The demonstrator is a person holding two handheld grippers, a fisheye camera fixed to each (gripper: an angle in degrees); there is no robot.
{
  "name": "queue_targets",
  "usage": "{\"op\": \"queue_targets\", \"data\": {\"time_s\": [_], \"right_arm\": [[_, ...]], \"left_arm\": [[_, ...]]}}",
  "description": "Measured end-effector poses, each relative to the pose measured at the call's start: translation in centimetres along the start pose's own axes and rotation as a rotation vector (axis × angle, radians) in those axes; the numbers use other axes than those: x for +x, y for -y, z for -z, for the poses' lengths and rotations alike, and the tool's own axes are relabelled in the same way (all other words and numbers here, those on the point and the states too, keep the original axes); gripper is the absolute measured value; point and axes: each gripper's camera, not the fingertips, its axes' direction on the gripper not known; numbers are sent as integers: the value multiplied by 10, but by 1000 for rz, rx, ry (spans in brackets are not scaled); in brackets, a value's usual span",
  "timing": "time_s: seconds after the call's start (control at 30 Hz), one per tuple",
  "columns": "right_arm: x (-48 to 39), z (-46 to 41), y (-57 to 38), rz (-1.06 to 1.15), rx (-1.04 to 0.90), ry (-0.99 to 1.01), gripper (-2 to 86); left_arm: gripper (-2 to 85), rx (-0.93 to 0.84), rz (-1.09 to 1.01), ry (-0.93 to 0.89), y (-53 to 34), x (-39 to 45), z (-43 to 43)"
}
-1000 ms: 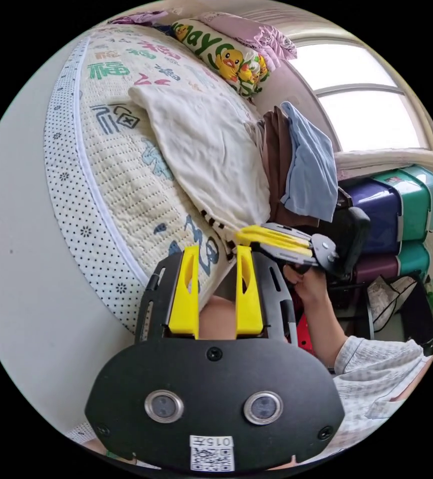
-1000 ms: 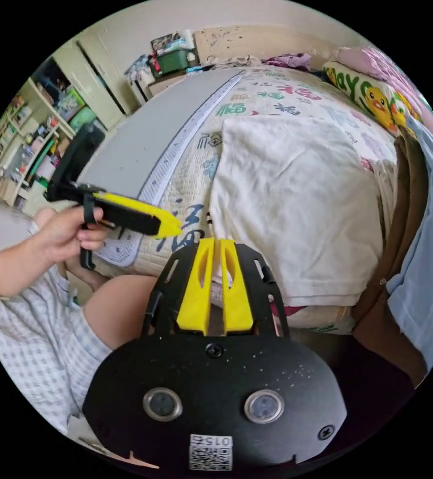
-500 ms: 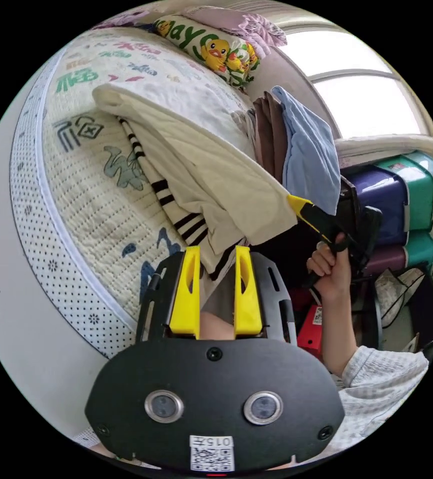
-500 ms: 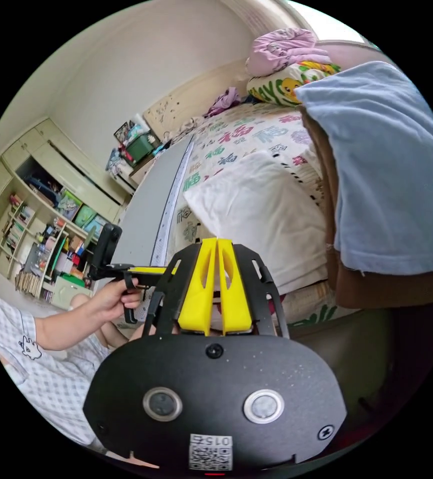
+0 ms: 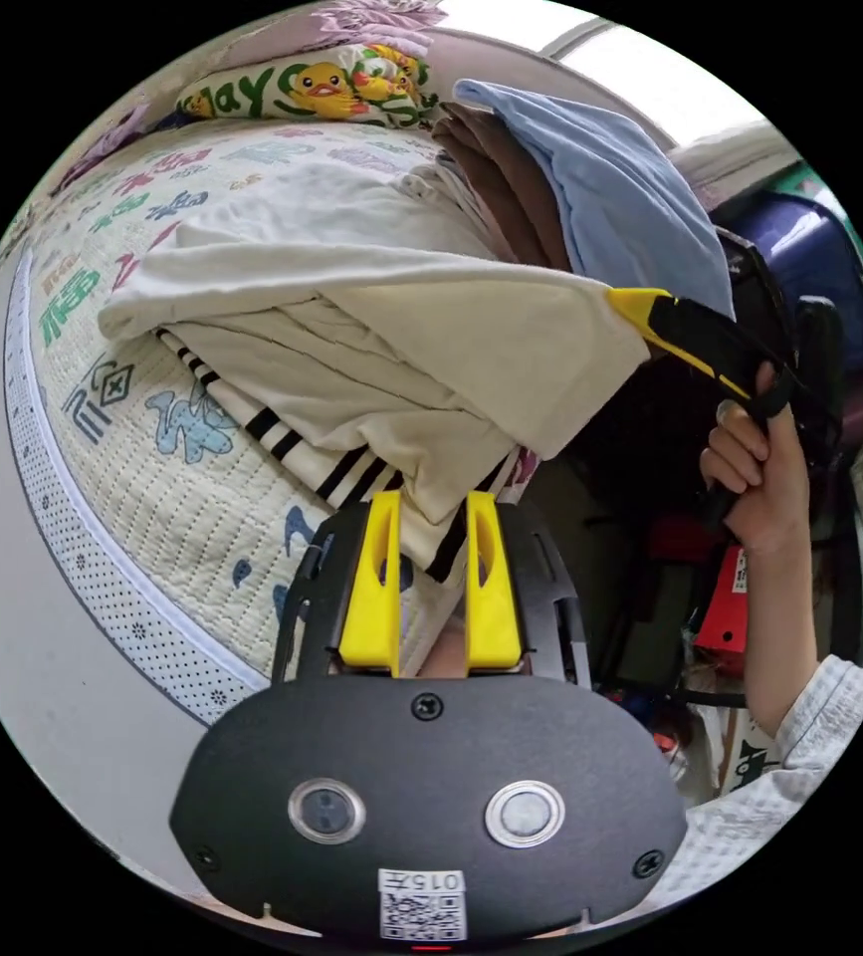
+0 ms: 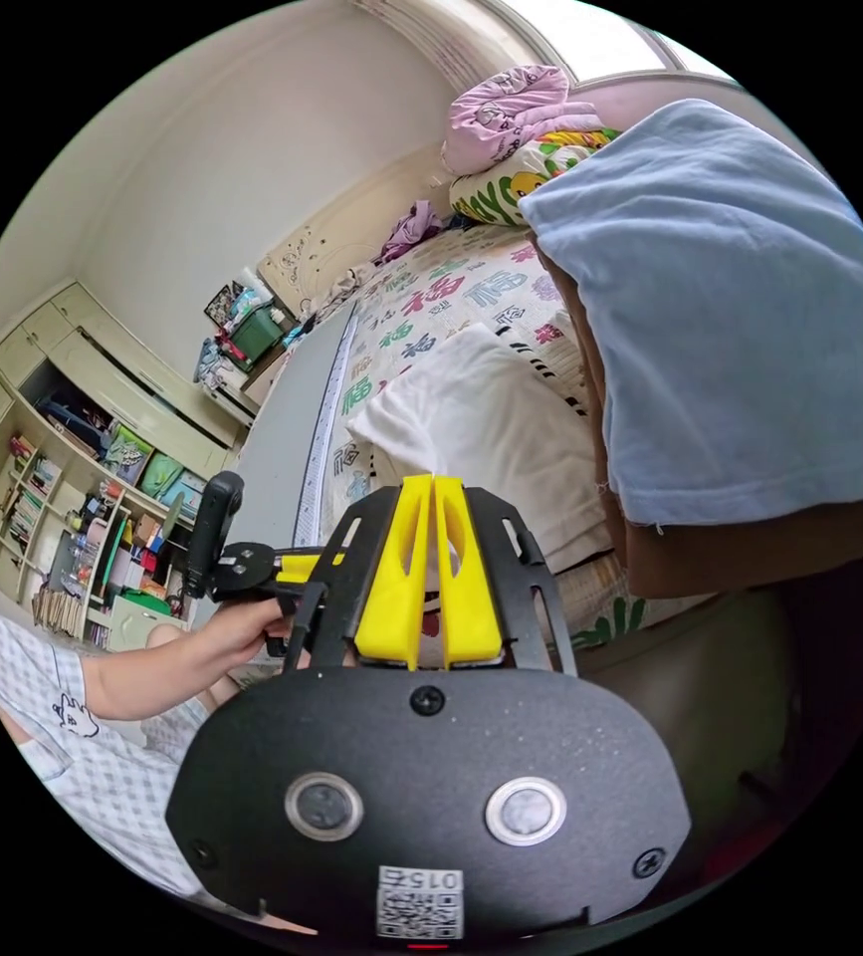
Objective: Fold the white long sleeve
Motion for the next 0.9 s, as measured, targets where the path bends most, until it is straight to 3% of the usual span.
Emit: {"op": "queue_targets", "data": {"time_s": [0.13,0.47,0.73,0.9], "right_arm": [[-4,4,8,10,-5,-11,-4],[-7,22,16,-13,-15,-1,-4],[-24,91,37,-23,122,87,-5],[-76,182,100,39,301,328,-5]], "left_arm": [[60,30,-62,82,-17,8,6],[1,20,-4,-60,-56,-34,5],[-6,419,117,-227,-163,-122,141],[-7,696,218,-217,-263,-212,291]]}}
